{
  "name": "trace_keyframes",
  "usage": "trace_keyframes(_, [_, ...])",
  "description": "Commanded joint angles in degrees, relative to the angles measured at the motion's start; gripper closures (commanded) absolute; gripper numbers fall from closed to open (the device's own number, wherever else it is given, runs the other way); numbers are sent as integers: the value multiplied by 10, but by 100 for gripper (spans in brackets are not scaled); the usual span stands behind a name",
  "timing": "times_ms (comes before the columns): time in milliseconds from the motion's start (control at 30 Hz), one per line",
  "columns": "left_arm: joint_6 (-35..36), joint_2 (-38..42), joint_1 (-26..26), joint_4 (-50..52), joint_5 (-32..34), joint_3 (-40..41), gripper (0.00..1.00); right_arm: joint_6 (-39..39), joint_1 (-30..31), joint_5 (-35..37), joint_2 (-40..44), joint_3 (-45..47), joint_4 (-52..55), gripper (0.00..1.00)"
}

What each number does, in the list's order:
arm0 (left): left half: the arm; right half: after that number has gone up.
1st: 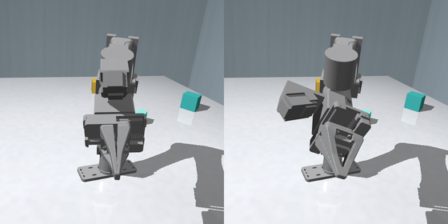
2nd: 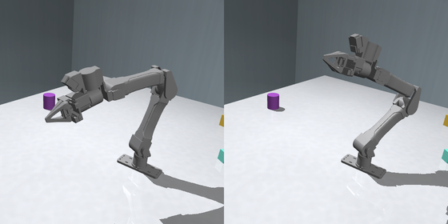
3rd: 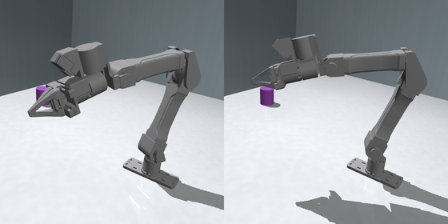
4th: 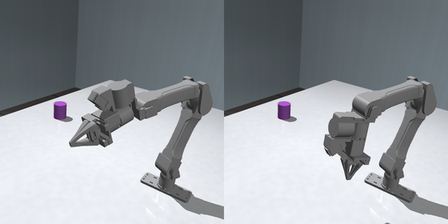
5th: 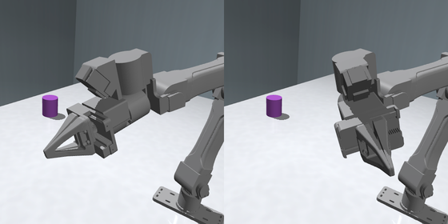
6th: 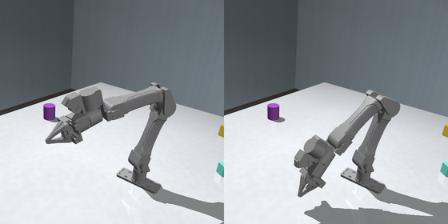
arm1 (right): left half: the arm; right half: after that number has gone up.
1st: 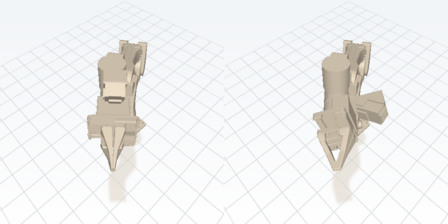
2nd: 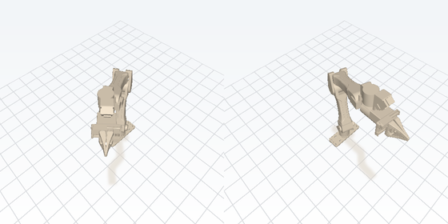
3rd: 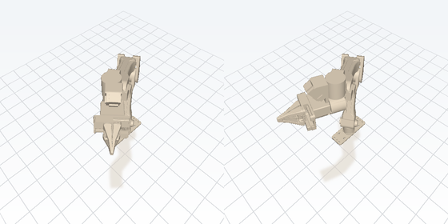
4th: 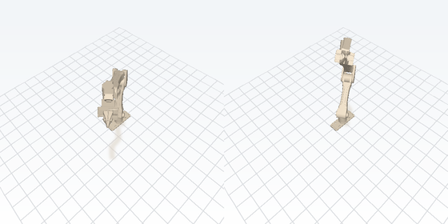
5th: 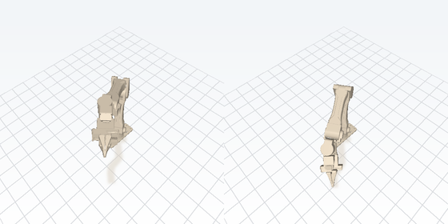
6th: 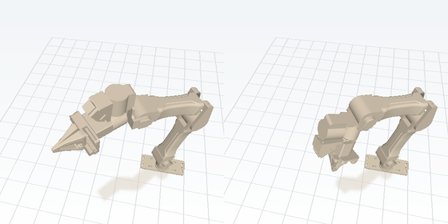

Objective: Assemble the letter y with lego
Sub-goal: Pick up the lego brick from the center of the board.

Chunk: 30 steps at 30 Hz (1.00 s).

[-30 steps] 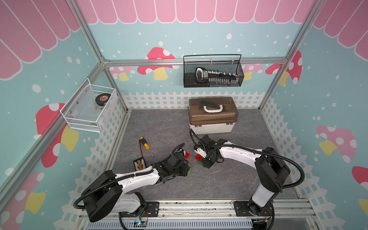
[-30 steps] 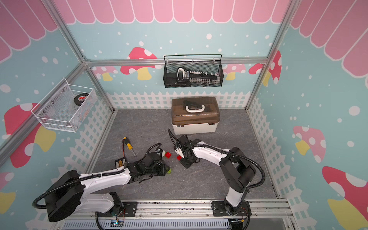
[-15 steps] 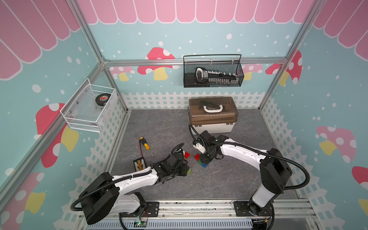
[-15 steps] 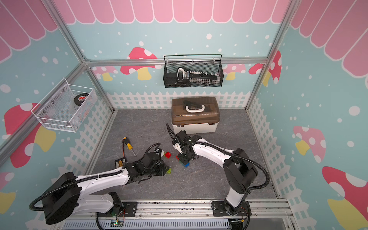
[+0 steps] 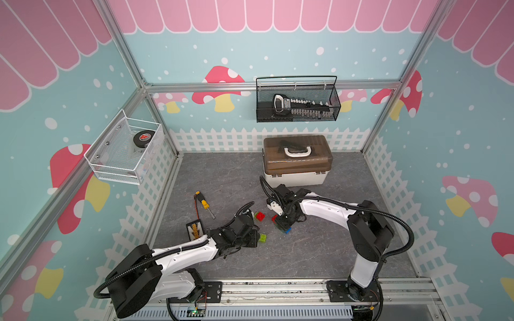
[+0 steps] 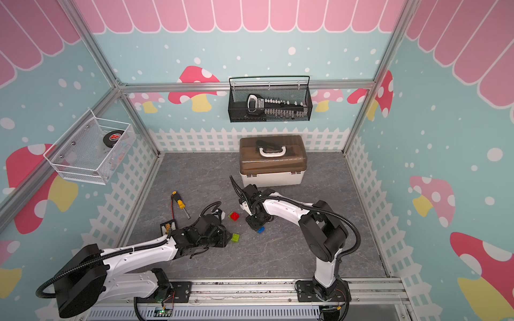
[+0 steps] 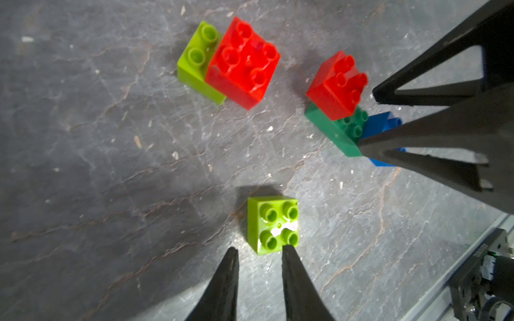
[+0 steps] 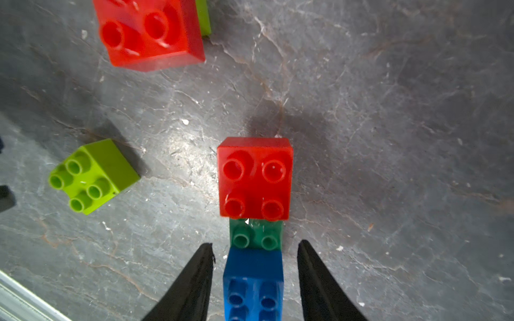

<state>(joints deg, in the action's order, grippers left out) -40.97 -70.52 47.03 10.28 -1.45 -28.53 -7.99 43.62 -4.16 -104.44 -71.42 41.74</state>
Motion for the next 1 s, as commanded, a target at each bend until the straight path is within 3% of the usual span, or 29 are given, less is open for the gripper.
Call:
trace_keyframes(0, [-19, 13, -3, 12, 19, 14, 71, 2, 5, -8, -11, -12, -10, 50])
trace_keyframes(233, [-24, 2, -7, 11, 30, 20, 70, -3, 5, -7, -34, -18, -20, 53])
trace_keyframes(700, [-21, -69, -8, -25, 28, 7, 70, 2, 5, -13, -39, -14, -21, 74])
trace_keyframes(967, [-9, -131, -10, -56, 9, -20, 71, -6, 4, 7, 21, 22, -28, 76])
